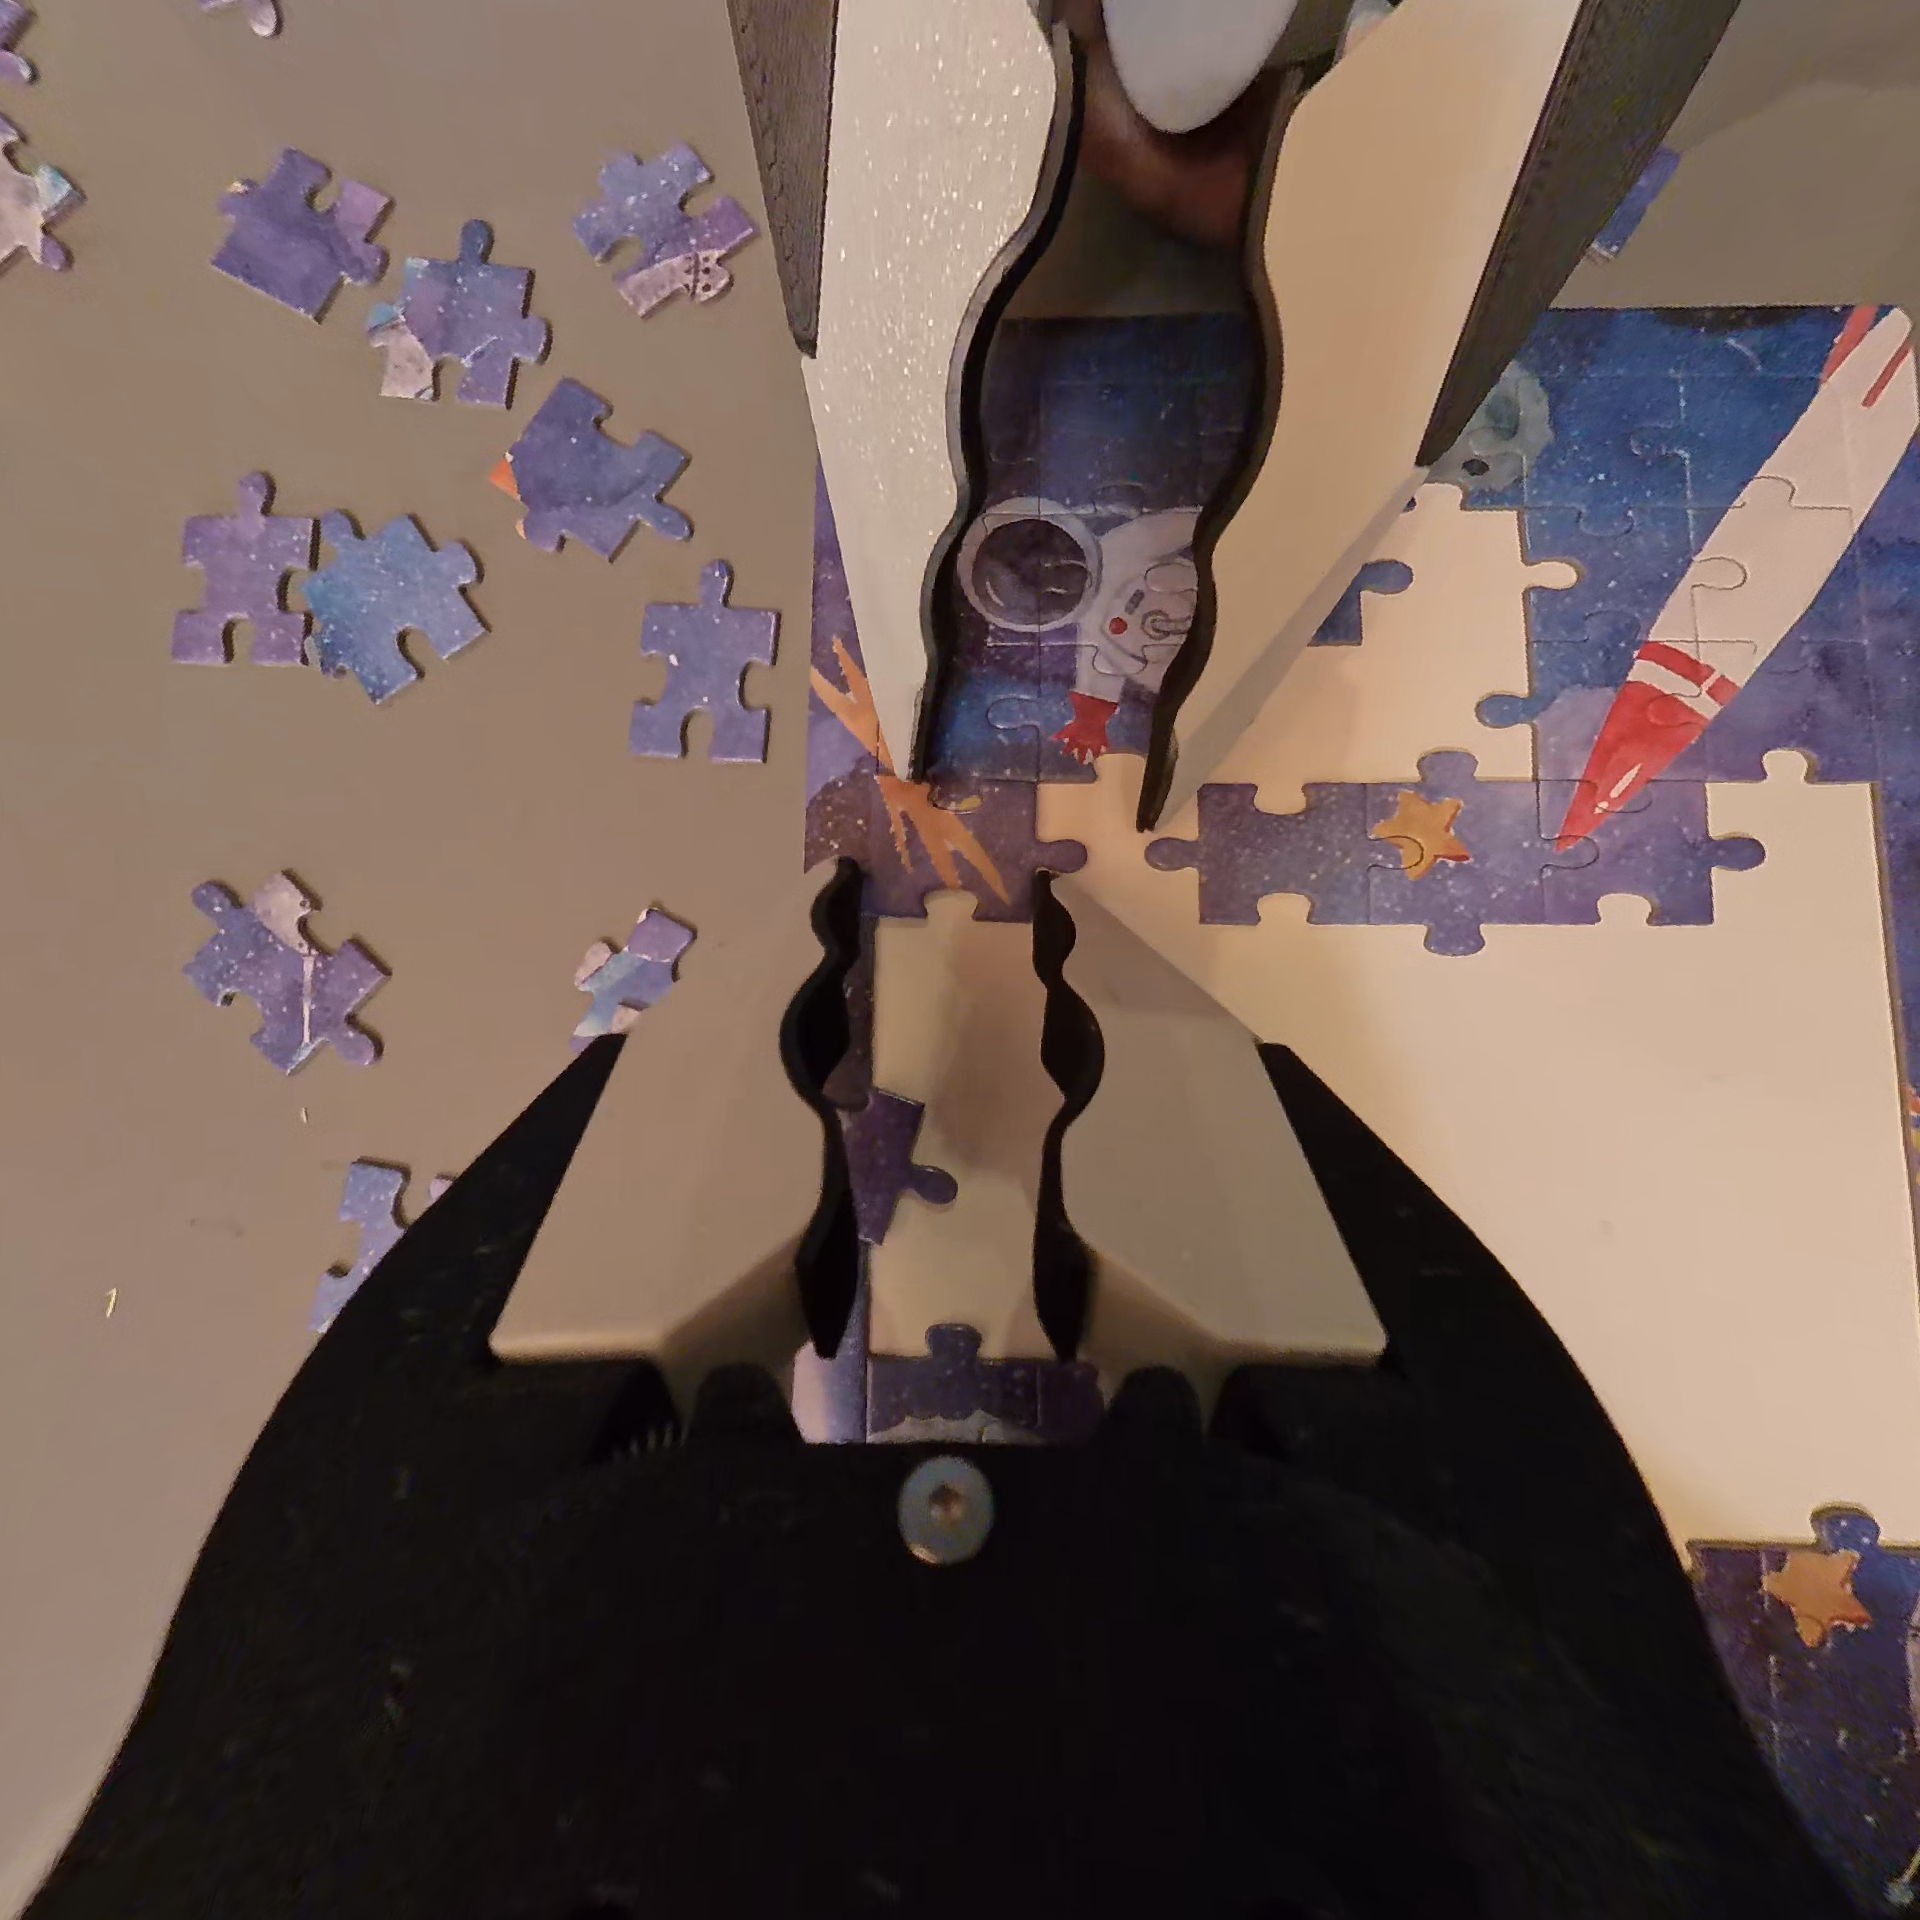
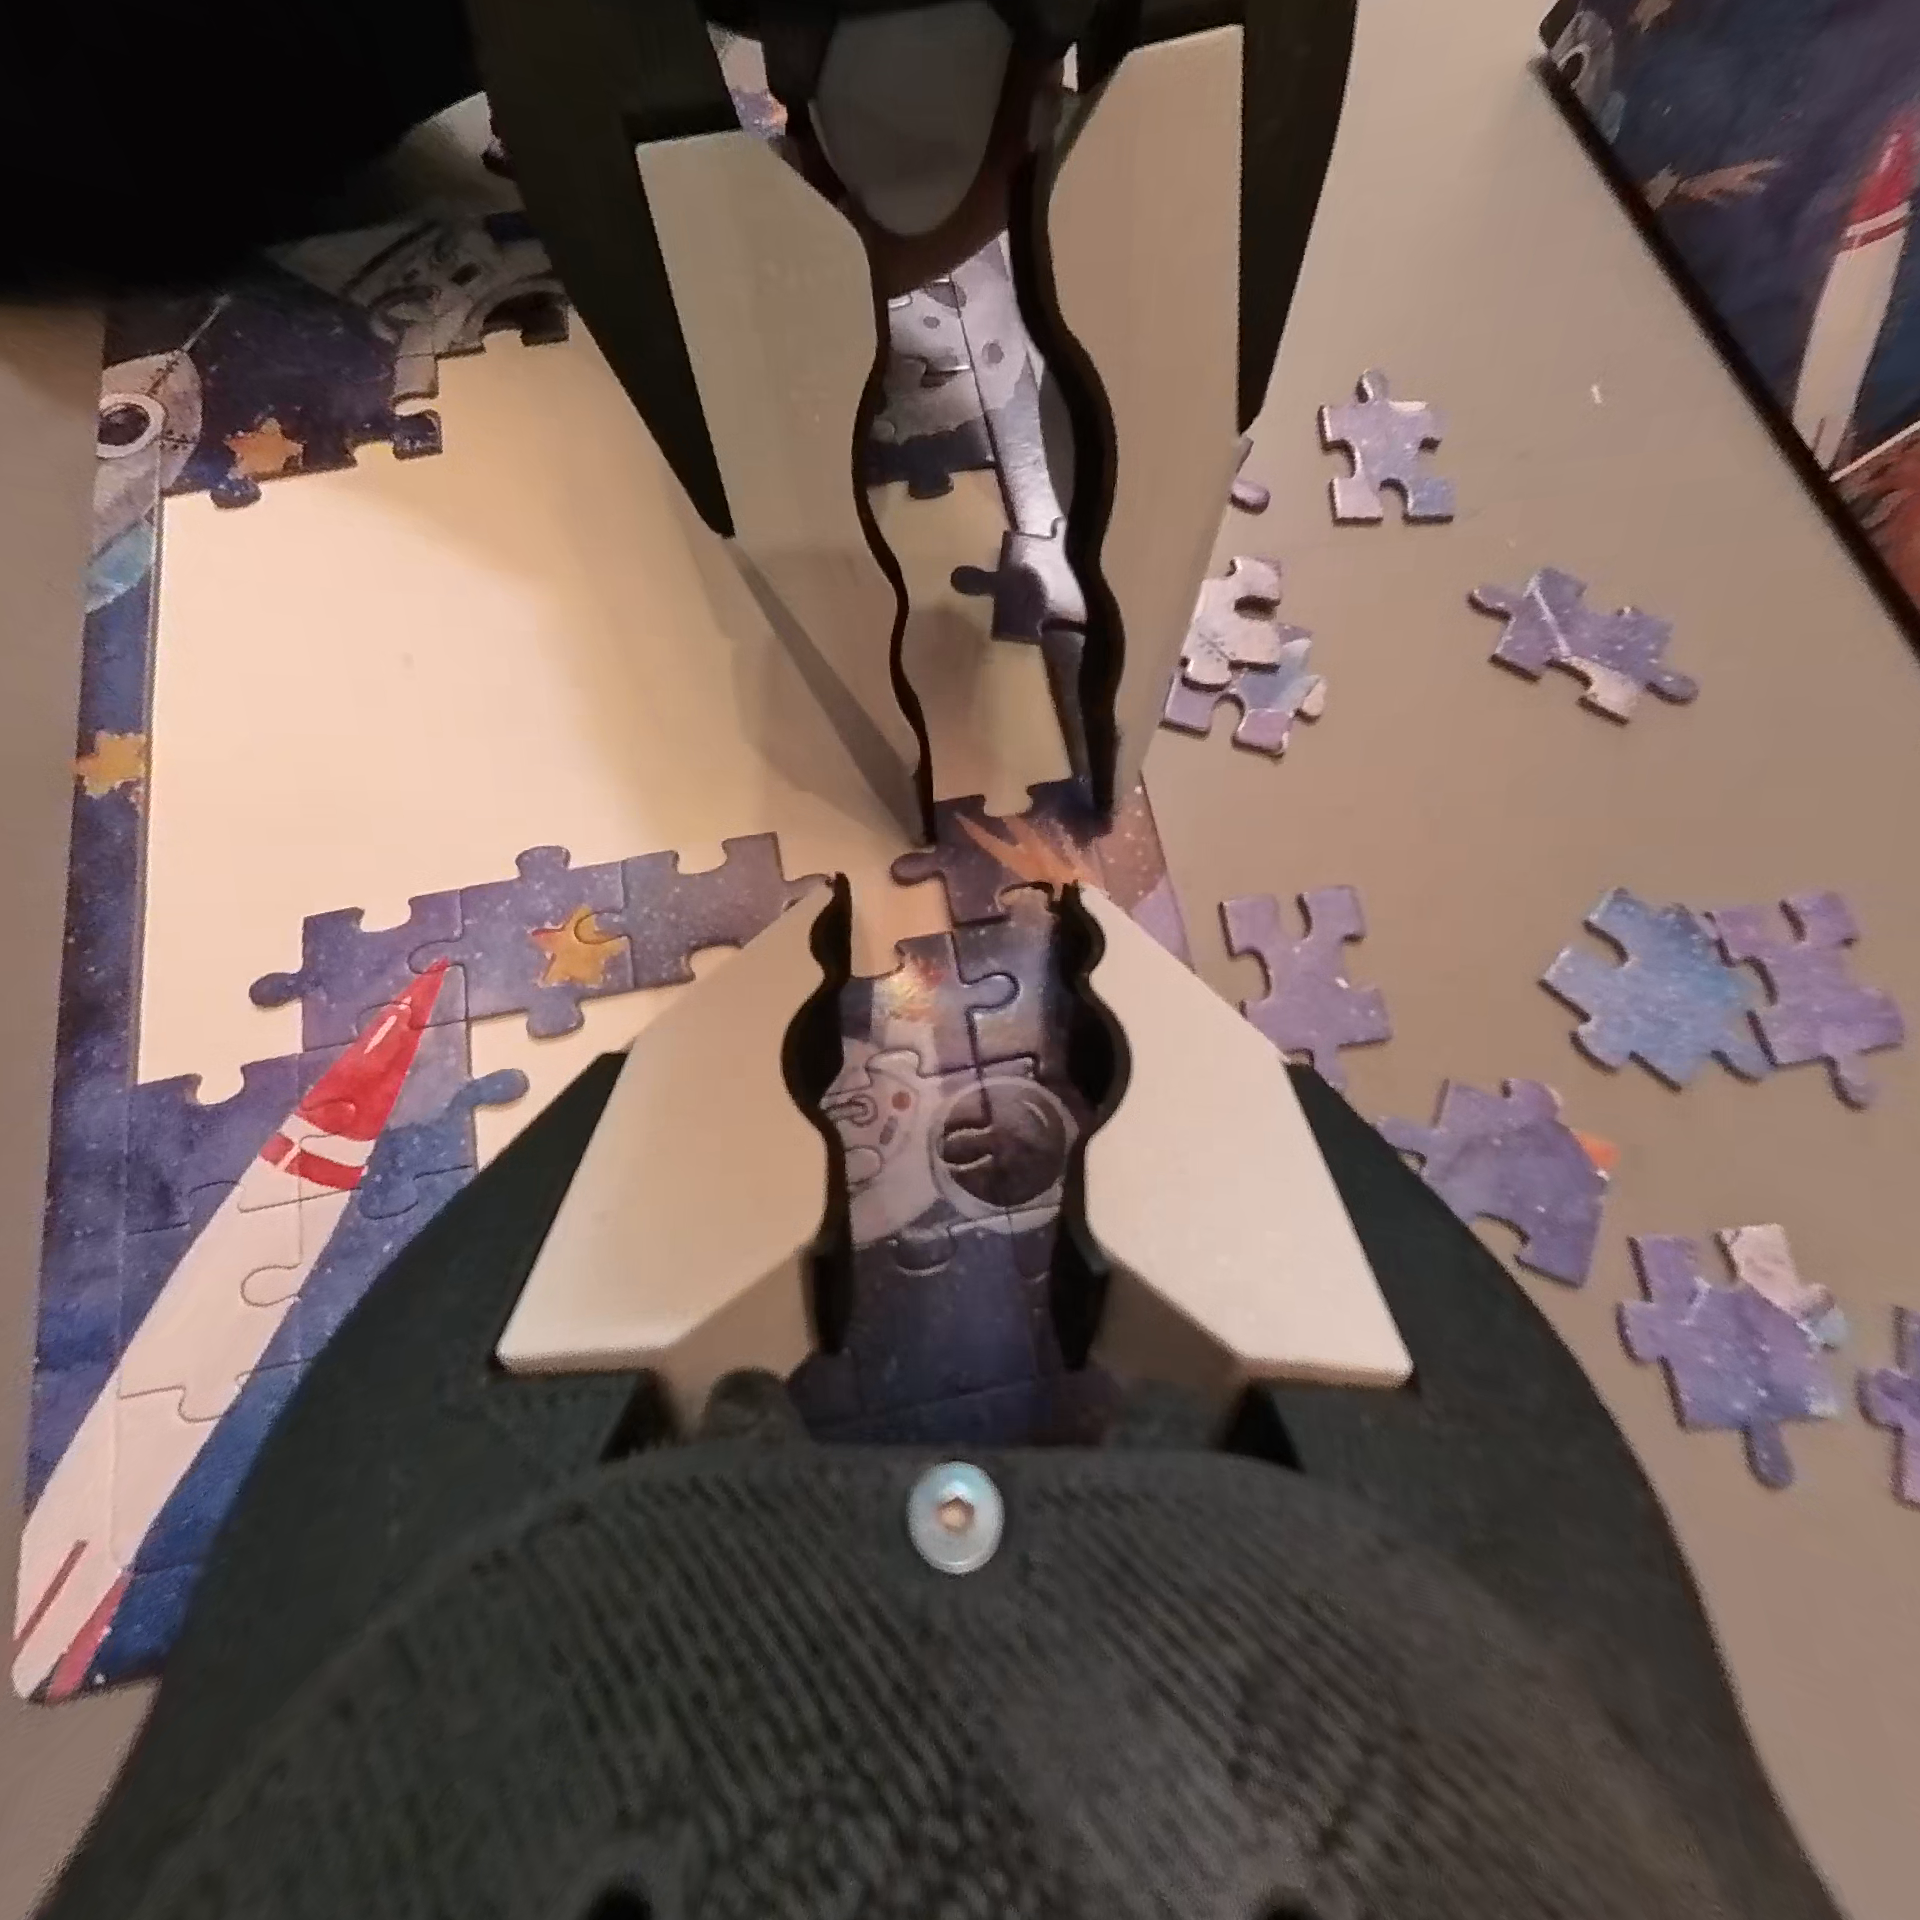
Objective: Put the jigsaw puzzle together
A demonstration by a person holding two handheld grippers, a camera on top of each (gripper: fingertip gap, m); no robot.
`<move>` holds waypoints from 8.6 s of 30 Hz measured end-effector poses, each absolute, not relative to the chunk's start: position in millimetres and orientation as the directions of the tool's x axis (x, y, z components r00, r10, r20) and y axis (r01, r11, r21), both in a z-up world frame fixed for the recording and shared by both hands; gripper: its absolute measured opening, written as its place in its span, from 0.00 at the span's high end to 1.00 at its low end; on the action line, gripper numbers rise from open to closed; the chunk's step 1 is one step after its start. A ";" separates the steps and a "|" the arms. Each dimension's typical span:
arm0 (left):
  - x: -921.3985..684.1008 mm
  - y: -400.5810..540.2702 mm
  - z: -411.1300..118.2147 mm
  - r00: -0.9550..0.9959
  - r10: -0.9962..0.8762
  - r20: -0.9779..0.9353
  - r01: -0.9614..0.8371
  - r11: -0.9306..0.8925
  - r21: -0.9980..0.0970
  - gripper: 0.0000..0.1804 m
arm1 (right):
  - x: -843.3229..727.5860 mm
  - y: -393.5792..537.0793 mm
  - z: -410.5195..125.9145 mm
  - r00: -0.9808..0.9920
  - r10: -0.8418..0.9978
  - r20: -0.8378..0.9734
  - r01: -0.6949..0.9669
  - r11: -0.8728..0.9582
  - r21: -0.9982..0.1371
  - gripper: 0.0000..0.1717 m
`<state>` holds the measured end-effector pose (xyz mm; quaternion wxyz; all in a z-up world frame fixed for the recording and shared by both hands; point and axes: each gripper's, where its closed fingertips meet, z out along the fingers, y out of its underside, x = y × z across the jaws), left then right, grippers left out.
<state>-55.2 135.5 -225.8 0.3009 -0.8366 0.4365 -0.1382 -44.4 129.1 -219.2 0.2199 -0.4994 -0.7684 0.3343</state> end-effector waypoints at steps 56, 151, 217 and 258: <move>-46.5 134.1 -225.9 0.639 -0.768 0.049 -0.571 -0.516 -0.639 0.93 | -45.9 128.8 -223.0 -0.397 0.917 0.038 0.632 0.303 -0.714 0.78; -115.1 161.4 -211.2 0.844 -0.500 -0.195 -0.491 -0.575 -0.655 1.00 | -30.7 229.7 -194.2 -0.104 0.985 0.136 0.565 0.171 -0.808 1.00; -44.7 123.3 -224.2 0.734 -0.679 0.002 -0.504 -0.546 -0.669 1.00 | -37.7 147.4 -223.0 -0.357 0.933 -0.031 0.624 0.214 -0.751 1.00; -58.6 124.2 -227.7 0.733 -0.675 -0.080 -0.556 -0.529 -0.641 0.93 | -37.9 148.8 -222.9 -0.354 0.935 -0.013 0.624 0.226 -0.748 1.00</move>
